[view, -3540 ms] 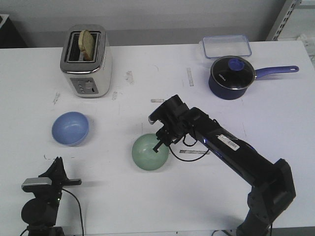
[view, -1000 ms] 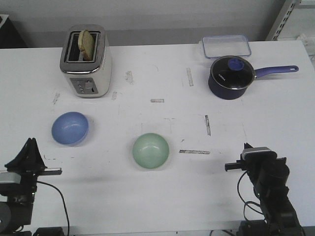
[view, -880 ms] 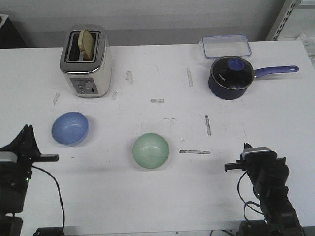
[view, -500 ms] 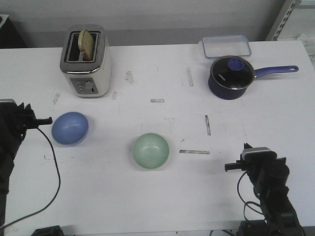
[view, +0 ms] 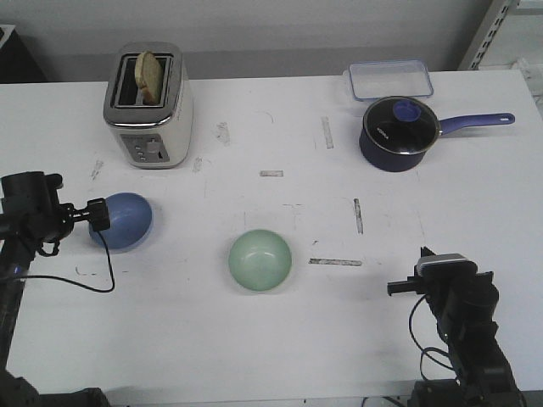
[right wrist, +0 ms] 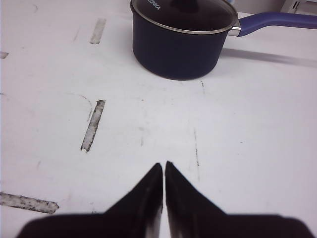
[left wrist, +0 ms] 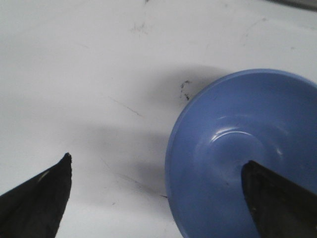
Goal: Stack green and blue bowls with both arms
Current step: 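Reach the left gripper to the light blue bowl rim and grasp it, then lift the blue bowl with the left gripper over the green bowl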
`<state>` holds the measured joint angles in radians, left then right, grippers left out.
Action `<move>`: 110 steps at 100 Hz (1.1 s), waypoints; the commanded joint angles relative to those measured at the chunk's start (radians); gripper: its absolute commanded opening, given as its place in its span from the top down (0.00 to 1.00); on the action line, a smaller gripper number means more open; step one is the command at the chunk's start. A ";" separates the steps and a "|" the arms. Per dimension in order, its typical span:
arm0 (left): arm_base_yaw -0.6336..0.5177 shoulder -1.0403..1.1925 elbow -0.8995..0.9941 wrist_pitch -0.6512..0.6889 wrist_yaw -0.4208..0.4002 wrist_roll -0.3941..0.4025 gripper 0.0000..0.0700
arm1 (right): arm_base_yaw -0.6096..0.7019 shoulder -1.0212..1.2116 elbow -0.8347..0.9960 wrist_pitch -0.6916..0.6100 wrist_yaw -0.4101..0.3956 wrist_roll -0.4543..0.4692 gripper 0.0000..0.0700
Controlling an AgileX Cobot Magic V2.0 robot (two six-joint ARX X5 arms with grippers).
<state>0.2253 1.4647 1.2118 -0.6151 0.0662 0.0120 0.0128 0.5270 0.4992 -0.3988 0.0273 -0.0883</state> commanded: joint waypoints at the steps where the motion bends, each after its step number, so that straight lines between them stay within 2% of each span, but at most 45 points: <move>1: 0.005 0.054 0.014 0.000 0.006 -0.006 0.07 | 0.001 0.005 0.010 0.009 -0.001 0.010 1.00; 23: 0.005 0.172 0.014 0.012 0.005 -0.071 0.10 | 0.001 0.005 0.010 0.010 -0.001 0.010 1.00; 27: 0.005 0.182 0.014 0.011 0.006 -0.074 0.19 | 0.001 0.005 0.010 0.010 -0.001 0.010 1.00; 43: 0.005 0.188 0.014 0.017 0.005 -0.085 0.66 | 0.001 0.005 0.010 0.009 -0.001 0.010 1.00; 56: 0.005 0.187 0.015 0.018 0.006 -0.085 0.88 | 0.001 0.005 0.010 0.009 -0.001 0.010 1.00; 65: 0.005 0.187 0.015 0.024 0.005 -0.085 1.00 | 0.001 0.005 0.010 0.009 -0.001 0.010 1.00; 90: 0.004 0.182 0.042 0.037 0.006 -0.104 1.00 | 0.001 0.005 0.010 0.009 -0.001 0.010 1.00; 110: -0.010 0.122 0.150 -0.012 0.068 -0.150 1.00 | 0.001 0.005 0.010 0.008 -0.001 0.010 1.00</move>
<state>0.2234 1.6196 1.3037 -0.6212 0.1108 -0.0978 0.0128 0.5270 0.4992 -0.3988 0.0269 -0.0883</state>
